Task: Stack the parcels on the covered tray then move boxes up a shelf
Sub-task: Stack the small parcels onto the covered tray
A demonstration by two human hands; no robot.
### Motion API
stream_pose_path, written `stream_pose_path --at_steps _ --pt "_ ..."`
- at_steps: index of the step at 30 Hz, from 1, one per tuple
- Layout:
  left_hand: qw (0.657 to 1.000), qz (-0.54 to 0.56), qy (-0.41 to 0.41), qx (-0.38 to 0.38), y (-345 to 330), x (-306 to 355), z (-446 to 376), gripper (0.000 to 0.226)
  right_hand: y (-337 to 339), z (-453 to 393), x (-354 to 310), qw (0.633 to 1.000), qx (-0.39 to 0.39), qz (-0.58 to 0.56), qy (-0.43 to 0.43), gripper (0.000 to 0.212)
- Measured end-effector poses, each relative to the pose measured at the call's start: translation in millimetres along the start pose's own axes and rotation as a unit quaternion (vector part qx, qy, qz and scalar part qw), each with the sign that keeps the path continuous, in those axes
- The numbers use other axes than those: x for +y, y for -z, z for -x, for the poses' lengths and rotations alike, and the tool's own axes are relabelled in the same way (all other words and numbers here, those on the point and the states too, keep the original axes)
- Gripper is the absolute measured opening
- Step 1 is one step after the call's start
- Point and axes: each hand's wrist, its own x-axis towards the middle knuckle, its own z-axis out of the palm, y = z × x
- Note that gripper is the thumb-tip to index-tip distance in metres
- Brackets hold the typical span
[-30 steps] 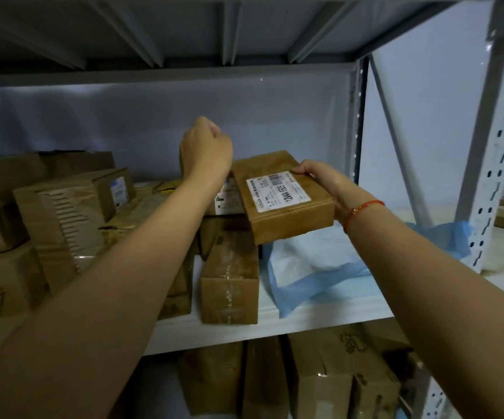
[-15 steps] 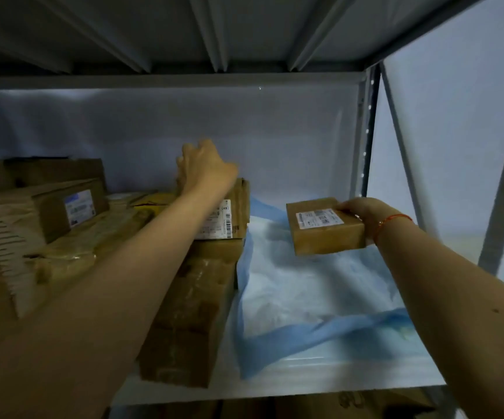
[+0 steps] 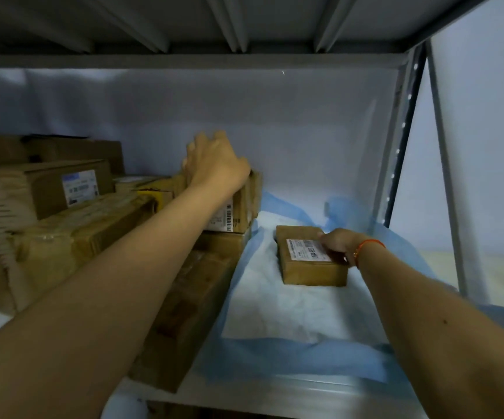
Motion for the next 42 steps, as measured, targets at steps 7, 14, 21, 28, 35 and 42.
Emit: stream_pose_path --at_steps 7,14,21,28,35,42 --pt "1.0 -0.013 0.003 -0.007 4.4 -12.5 -2.1 0.048 -1.7 5.0 -16.5 0.984 0.046 0.163 0.053 0.045" --pt "0.999 -0.011 0.015 -0.041 11.4 -29.8 4.8 0.05 -24.6 17.7 -18.6 0.943 0.025 0.323 0.076 0.047" --pt "0.995 0.03 0.06 -0.074 26.4 -65.5 -5.8 0.05 -36.4 39.4 -57.2 0.947 0.142 0.25 0.146 0.043" --pt "0.97 0.138 0.15 -0.13 14.6 -81.8 -10.6 0.05 -67.7 83.2 -124.9 0.963 0.109 -0.057 0.241 0.055" --pt "0.906 0.31 0.232 -0.17 2.9 -80.7 -12.2 0.039 -83.4 82.0 -133.8 0.967 0.081 -0.051 0.236 0.046" --pt "0.834 0.461 0.29 -0.091 6.9 -78.7 -22.3 0.049 -84.4 89.4 -126.1 0.929 0.14 -0.087 0.332 0.042"
